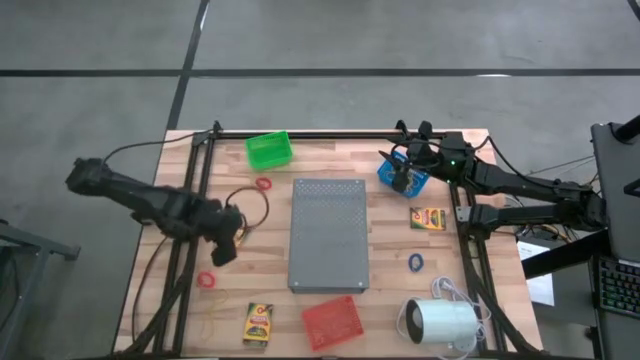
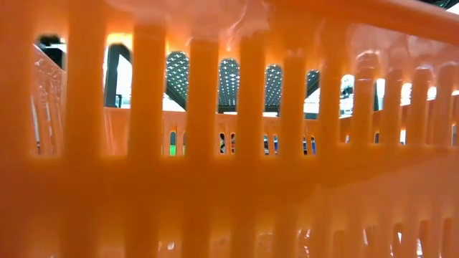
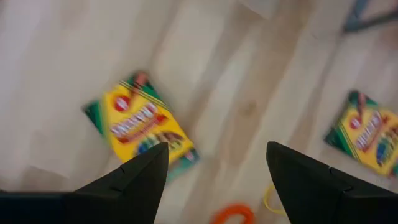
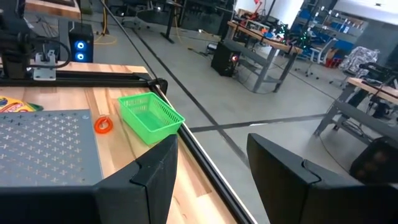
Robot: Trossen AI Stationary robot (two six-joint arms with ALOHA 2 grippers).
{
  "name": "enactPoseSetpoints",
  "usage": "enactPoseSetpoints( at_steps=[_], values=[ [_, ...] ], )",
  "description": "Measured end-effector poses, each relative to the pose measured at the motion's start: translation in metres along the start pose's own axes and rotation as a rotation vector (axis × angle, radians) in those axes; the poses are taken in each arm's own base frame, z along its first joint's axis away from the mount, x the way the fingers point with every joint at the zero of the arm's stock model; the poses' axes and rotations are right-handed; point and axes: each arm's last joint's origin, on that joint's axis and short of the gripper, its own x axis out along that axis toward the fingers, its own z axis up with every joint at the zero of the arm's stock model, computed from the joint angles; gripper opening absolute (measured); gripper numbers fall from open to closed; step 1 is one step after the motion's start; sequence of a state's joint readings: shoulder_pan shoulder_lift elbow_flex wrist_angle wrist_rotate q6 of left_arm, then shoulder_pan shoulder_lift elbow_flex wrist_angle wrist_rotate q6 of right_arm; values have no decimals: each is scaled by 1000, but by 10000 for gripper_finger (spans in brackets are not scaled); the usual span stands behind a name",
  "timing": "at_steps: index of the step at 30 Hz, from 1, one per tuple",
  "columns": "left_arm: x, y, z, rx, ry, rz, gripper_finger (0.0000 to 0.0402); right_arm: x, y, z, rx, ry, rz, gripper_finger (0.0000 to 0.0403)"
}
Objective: Pick & Place Office Desk Supplies
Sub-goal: Put the yellow rubber band into the blue basket
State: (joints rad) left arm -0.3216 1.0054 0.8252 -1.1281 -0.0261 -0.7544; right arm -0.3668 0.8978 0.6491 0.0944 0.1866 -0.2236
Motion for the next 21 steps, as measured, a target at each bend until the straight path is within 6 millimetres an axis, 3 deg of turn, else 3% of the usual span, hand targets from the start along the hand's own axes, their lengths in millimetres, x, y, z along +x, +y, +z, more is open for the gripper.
enactPoseSetpoints(
  at_steps=[11,21],
  values=[
    [1,-25,-29,-40,26,-50,246,1,0,-1,9,12,4,192],
    [38,-23,-46,-163,72,-67,229,1,0,-1,11,12,4,192]
  ],
)
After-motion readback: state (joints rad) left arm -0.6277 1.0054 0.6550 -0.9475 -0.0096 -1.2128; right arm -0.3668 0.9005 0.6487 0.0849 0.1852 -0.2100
